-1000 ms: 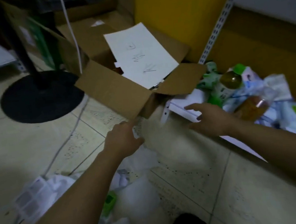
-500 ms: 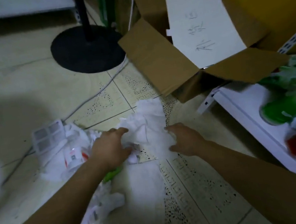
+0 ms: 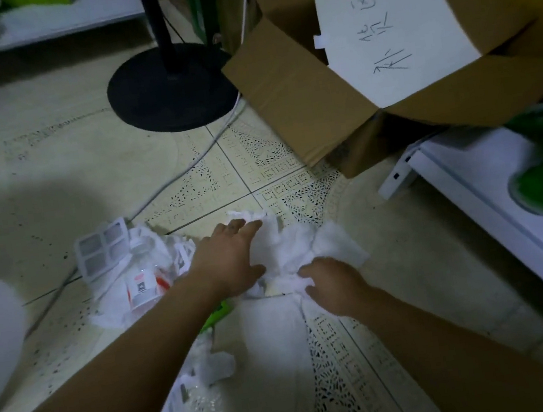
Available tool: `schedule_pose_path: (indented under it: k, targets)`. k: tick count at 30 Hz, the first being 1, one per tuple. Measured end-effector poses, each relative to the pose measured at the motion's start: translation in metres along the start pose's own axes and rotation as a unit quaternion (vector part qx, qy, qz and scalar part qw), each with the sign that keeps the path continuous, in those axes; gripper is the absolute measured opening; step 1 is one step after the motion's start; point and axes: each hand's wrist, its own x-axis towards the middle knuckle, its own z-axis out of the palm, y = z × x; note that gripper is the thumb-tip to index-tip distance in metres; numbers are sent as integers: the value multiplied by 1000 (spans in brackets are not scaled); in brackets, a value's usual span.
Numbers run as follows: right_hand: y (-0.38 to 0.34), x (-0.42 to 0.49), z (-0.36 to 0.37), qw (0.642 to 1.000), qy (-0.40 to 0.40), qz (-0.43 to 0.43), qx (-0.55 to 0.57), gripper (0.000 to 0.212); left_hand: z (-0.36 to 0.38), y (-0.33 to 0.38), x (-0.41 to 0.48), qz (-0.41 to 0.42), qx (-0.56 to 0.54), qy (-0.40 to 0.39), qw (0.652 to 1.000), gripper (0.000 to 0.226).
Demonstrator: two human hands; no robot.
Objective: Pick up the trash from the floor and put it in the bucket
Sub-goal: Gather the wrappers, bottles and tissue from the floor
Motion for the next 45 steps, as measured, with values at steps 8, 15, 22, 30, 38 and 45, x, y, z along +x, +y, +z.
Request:
schedule_pose_path:
  k: [8,15,22,30,38,45]
  targets:
    - [1,0,-28,985,115,17,128,15,21,-10,-5,-40,93,0,995,43]
    - [0,4,-26,974,112,88,174,18,-17,-19,-15,-35,-46,75,996,15]
    - [12,-14,-12,978,58,188,71,27,-19,3,-34,-3,-76,59,995,23]
    - [12,-36,-4,985,63,156,20,13,-17,15,-37,8,-88,47,995,21]
    - [-35,-34,-62,975,140,-8,173,35,-72,-9,-44,-39,-42,87,995,32]
    - [-117,-25,-172,954,146,-34,258,27,-178,-40,-65,-28,-42,221,974,21]
